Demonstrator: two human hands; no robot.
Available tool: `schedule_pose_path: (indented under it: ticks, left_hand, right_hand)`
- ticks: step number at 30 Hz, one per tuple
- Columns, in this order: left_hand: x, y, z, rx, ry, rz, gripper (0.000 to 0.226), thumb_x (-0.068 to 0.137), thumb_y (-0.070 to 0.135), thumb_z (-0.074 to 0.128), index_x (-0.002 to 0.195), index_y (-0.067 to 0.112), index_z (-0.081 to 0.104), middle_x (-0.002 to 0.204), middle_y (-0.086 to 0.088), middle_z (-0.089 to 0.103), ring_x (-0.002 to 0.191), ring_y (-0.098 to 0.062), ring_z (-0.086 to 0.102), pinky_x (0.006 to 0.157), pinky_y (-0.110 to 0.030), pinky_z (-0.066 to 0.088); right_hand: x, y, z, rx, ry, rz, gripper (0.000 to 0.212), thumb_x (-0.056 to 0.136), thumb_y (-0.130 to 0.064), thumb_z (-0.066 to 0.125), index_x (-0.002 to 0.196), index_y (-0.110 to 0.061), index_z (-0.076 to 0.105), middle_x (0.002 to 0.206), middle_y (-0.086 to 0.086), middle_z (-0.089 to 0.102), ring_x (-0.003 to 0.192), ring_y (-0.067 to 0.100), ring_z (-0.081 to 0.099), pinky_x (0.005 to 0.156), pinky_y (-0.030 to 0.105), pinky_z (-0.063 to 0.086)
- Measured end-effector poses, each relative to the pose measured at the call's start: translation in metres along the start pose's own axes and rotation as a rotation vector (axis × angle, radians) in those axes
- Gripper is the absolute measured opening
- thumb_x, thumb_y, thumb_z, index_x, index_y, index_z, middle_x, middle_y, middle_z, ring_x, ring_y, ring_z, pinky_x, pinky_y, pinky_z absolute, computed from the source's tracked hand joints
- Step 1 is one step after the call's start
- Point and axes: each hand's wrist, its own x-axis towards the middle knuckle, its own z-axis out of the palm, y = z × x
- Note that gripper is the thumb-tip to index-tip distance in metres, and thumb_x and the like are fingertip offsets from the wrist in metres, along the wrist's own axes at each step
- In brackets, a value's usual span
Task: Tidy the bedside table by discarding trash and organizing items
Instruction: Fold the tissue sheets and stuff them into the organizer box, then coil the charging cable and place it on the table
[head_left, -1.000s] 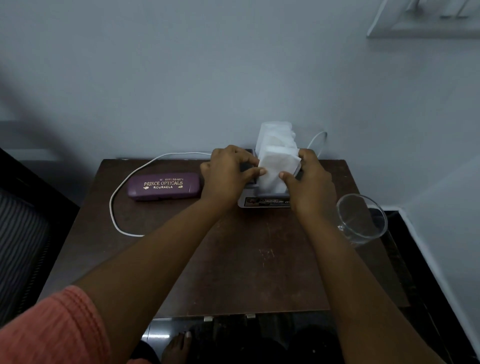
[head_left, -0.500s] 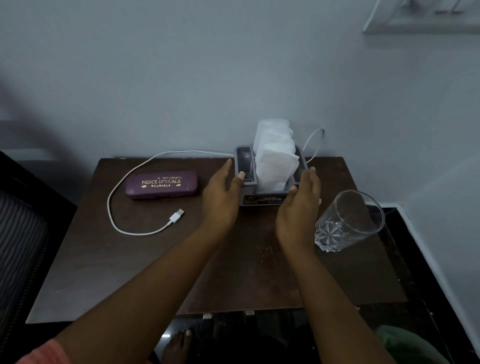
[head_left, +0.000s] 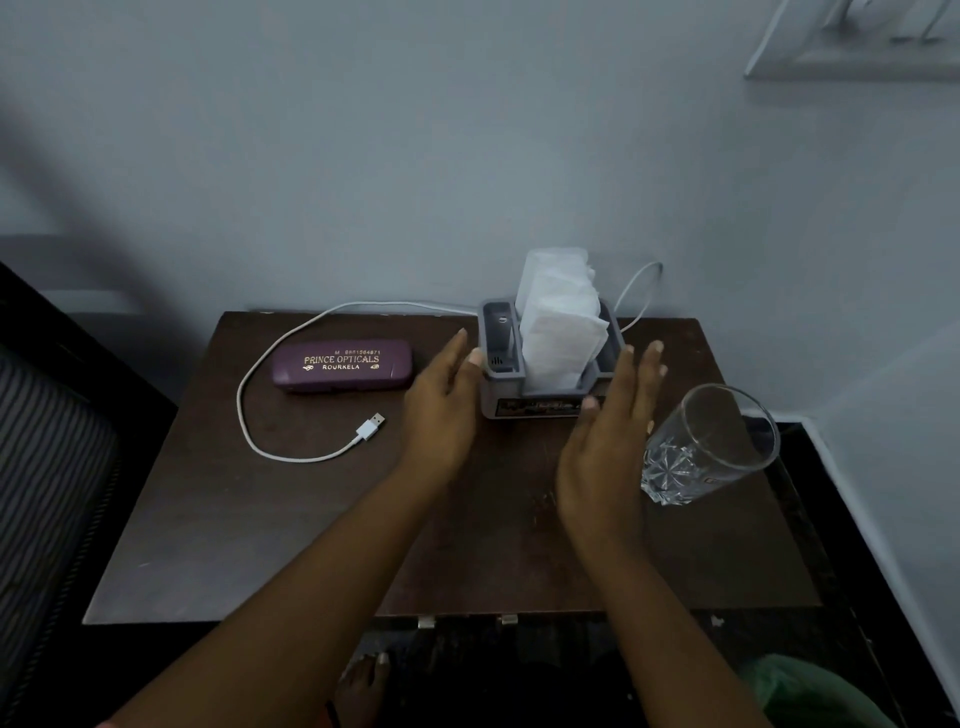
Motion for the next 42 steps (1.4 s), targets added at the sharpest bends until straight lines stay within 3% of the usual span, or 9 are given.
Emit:
schedule_pose_path:
  ticks: [9,14,19,21,25,29,34,37,42]
  left_hand:
    - [-0.059,-0.037,-0.096,-0.465,0.377,-0.235,0.021,0.096,0.006,0.042,0.104,0.017,0.059,0.108,-0.006,0.059,0.100,-0.014,0.059,0.082,-0.014,0.051]
    - [-0.072,-0.060,-0.122,-0.566,0.429,-0.377,0.037,0.098,0.004,0.037,0.134,-0.002,0.039,0.128,-0.017,0.051,0.123,-0.028,0.050,0.099,-0.031,0.041]
    - [-0.061,-0.058,-0.128,-0.603,0.430,-0.433,0.040,0.098,0.007,0.037,0.137,-0.003,0.036,0.128,-0.016,0.052,0.121,-0.025,0.051,0.100,-0.032,0.039]
    - [-0.055,-0.057,-0.128,-0.624,0.401,-0.462,0.041,0.098,0.010,0.038,0.138,-0.001,0.037,0.134,-0.018,0.050,0.115,-0.022,0.051,0.100,-0.031,0.038]
    - [-0.039,-0.041,-0.128,-0.640,0.330,-0.424,0.029,0.097,0.017,0.044,0.123,0.006,0.052,0.118,-0.011,0.060,0.109,-0.021,0.058,0.081,-0.022,0.051]
    - [-0.029,-0.006,-0.139,-0.521,0.304,-0.183,0.024,0.095,0.009,0.048,0.116,0.010,0.058,0.092,-0.005,0.065,0.073,-0.006,0.070,0.064,-0.016,0.057]
    - [-0.036,0.035,-0.149,-0.307,0.162,0.098,0.022,0.092,0.011,0.053,0.104,0.022,0.068,0.090,-0.001,0.073,0.084,-0.012,0.071,0.070,-0.020,0.057]
    - [-0.042,0.049,-0.150,-0.251,0.170,0.160,0.023,0.090,0.010,0.055,0.106,0.022,0.068,0.096,-0.007,0.072,0.092,-0.016,0.070,0.076,-0.022,0.057]
    - [-0.051,0.063,-0.156,-0.292,0.177,0.179,0.022,0.088,0.010,0.056,0.096,0.026,0.069,0.088,0.000,0.073,0.093,-0.016,0.070,0.072,-0.020,0.057]
  right_hand:
    - [-0.068,-0.042,0.042,0.049,-0.236,-0.289,0.032,0.091,-0.019,0.048,0.121,-0.013,0.055,0.127,0.007,0.059,0.124,0.019,0.049,0.103,0.021,0.028]
    - [-0.064,-0.063,0.107,-0.083,-0.510,-0.464,0.040,0.079,-0.001,0.052,0.118,-0.004,0.059,0.121,0.013,0.062,0.122,0.030,0.053,0.100,0.035,0.044]
    - [-0.055,-0.080,0.117,-0.302,-0.433,-0.551,0.009,0.069,-0.010,0.051,0.069,-0.015,0.058,0.077,0.005,0.059,0.070,0.023,0.060,0.055,0.030,0.049]
    - [-0.056,-0.082,0.113,-0.283,-0.434,-0.551,0.006,0.069,-0.012,0.055,0.066,-0.016,0.054,0.075,0.005,0.056,0.069,0.024,0.057,0.053,0.031,0.045]
    - [-0.071,-0.086,0.097,-0.138,-0.499,-0.450,0.003,0.080,-0.013,0.057,0.079,-0.014,0.058,0.088,0.006,0.056,0.080,0.024,0.054,0.060,0.036,0.047]
    - [-0.060,-0.109,0.077,0.181,-0.573,-0.269,0.018,0.090,-0.015,0.049,0.095,-0.014,0.067,0.096,0.006,0.062,0.089,0.024,0.056,0.079,0.035,0.045]
    - [0.001,-0.176,0.061,1.000,-0.911,0.577,0.044,0.100,-0.036,0.031,0.124,-0.004,0.050,0.127,0.018,0.059,0.109,0.028,0.060,0.086,0.038,0.046]
    - [0.047,-0.203,0.059,1.394,-1.001,0.737,0.033,0.101,-0.033,0.031,0.103,-0.007,0.050,0.141,0.018,0.046,0.127,0.030,0.049,0.093,0.038,0.043]
    - [0.118,-0.231,0.025,1.537,-0.773,0.780,0.030,0.100,-0.008,0.029,0.128,-0.001,0.040,0.108,0.020,0.058,0.126,0.036,0.049,0.098,0.045,0.043]
